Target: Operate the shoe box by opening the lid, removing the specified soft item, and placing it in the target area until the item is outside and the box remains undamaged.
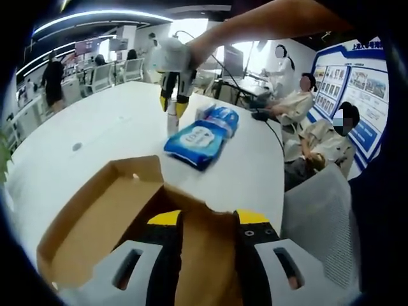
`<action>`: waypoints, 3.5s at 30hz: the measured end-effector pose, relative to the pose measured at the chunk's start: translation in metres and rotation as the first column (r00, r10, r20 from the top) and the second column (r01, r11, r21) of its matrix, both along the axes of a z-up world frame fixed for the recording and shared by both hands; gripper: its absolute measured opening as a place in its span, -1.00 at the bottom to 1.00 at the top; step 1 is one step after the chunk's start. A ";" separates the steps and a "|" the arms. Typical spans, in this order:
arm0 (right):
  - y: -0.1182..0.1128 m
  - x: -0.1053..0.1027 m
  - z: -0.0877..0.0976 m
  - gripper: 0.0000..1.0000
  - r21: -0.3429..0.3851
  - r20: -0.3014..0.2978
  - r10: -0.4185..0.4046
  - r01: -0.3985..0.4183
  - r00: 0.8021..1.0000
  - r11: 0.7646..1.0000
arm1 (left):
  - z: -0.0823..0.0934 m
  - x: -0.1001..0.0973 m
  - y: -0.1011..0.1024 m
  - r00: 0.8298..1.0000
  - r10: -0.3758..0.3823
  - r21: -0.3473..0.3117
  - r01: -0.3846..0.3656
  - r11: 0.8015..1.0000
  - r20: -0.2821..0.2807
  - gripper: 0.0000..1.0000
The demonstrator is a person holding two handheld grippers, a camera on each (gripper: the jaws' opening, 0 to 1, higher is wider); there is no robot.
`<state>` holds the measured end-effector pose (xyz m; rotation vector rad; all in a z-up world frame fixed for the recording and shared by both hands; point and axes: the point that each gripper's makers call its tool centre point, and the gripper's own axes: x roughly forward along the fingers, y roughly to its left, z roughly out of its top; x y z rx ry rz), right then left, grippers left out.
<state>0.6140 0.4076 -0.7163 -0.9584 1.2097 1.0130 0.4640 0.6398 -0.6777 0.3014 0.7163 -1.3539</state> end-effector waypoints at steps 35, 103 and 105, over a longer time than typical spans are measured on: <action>0.091 -0.074 0.101 -0.35 0.299 0.254 -0.255 0.175 0.933 0.938 | 0.036 -0.035 0.086 0.992 0.102 0.006 -0.103 0.995 0.079 -0.39; 0.168 -0.019 0.043 -0.69 0.580 -0.058 -0.860 0.718 0.507 0.385 | -0.044 -0.020 0.269 0.782 0.619 0.230 -0.591 0.773 -0.070 -0.86; 0.163 -0.008 0.041 -0.72 0.578 -0.080 -0.874 0.737 0.479 0.351 | -0.044 -0.020 0.269 0.782 0.620 0.229 -0.592 0.773 -0.071 -0.86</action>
